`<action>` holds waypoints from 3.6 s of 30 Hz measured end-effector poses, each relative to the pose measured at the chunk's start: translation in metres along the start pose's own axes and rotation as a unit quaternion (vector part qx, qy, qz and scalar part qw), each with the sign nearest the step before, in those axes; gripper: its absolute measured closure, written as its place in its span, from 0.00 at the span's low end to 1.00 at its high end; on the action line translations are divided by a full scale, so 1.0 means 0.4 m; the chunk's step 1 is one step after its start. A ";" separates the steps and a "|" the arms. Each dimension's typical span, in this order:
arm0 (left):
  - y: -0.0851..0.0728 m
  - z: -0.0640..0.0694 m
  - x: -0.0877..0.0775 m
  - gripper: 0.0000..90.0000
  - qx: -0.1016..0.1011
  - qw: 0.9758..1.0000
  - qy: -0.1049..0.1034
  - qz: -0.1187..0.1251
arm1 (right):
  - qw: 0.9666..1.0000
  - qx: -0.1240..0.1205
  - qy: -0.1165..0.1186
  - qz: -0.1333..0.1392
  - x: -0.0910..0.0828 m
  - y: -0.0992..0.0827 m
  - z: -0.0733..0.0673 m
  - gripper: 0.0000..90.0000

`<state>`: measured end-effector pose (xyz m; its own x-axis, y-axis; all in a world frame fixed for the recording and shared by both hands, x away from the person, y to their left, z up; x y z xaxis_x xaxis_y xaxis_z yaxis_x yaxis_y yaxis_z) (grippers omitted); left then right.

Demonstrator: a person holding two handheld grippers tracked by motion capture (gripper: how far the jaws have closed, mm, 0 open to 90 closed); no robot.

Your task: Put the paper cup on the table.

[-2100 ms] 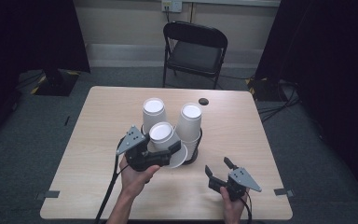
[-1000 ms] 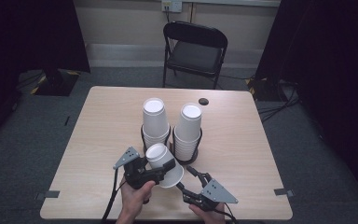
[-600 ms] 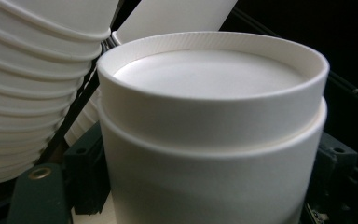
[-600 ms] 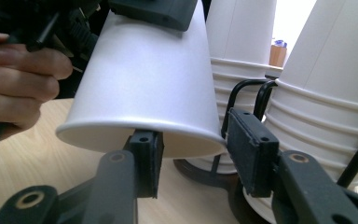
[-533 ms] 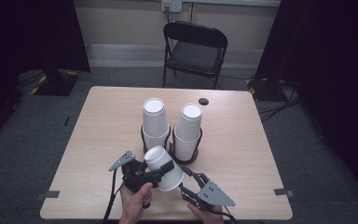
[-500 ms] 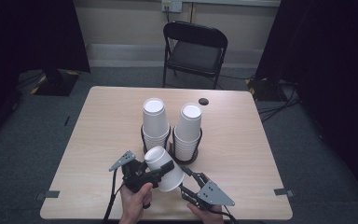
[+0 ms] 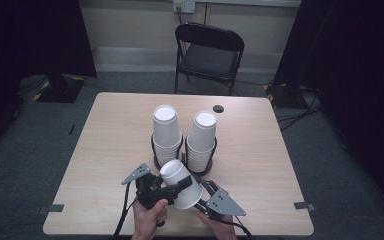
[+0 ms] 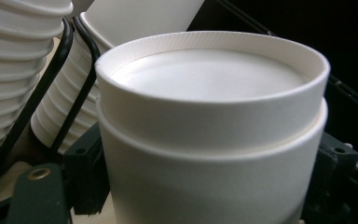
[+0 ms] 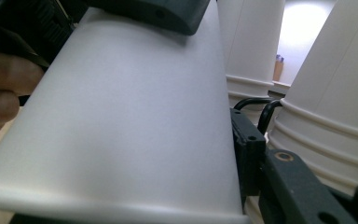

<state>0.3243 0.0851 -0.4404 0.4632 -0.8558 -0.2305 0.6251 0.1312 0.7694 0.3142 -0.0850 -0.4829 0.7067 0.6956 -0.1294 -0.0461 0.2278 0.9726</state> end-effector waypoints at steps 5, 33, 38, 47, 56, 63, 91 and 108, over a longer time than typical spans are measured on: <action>0.004 -0.008 -0.001 0.19 -0.003 1.000 -0.007 -0.013 | 1.000 0.011 -0.010 0.005 -0.006 0.000 0.013 0.86; 0.019 -0.009 -0.008 0.12 0.006 1.000 -0.010 -0.013 | 0.999 0.012 -0.034 0.041 -0.016 0.016 0.018 0.95; 0.019 -0.006 -0.011 0.12 0.010 1.000 0.000 -0.004 | 0.998 0.021 -0.032 0.044 -0.012 0.017 0.018 0.95; 0.034 -0.020 -0.016 0.09 0.004 1.000 0.018 0.014 | 0.998 0.022 -0.037 0.036 -0.020 0.007 0.017 0.96; 0.065 -0.043 -0.054 0.15 0.027 0.998 0.043 0.043 | 0.999 0.046 -0.016 0.000 -0.024 -0.011 0.018 0.96; 0.081 -0.061 -0.090 0.16 0.066 0.992 0.085 0.071 | 0.998 0.063 -0.006 -0.023 -0.028 -0.016 0.026 0.96; 0.028 -0.062 -0.099 0.19 0.252 0.945 0.208 0.022 | 0.978 0.154 0.034 -0.136 -0.056 -0.025 0.079 0.96; -0.035 -0.045 -0.079 0.17 0.370 0.909 0.190 -0.030 | 0.960 0.140 0.087 -0.227 -0.082 0.008 0.122 0.96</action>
<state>0.3123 0.1191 -0.4546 0.7145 -0.5966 -0.3654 0.1276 -0.4024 0.9065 0.3255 -0.1404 -0.4660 0.4786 0.6771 -0.5589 0.4483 0.3589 0.8187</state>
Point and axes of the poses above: each handheld gripper's, and its own axes: x roughly forward along the jaws, y roughly out of its top, z roughly to its right, the point moved 3 cm from there along x, roughly forward along the jaws, and after that the axes turned 10 degrees about -z, right-handed, at the moved point
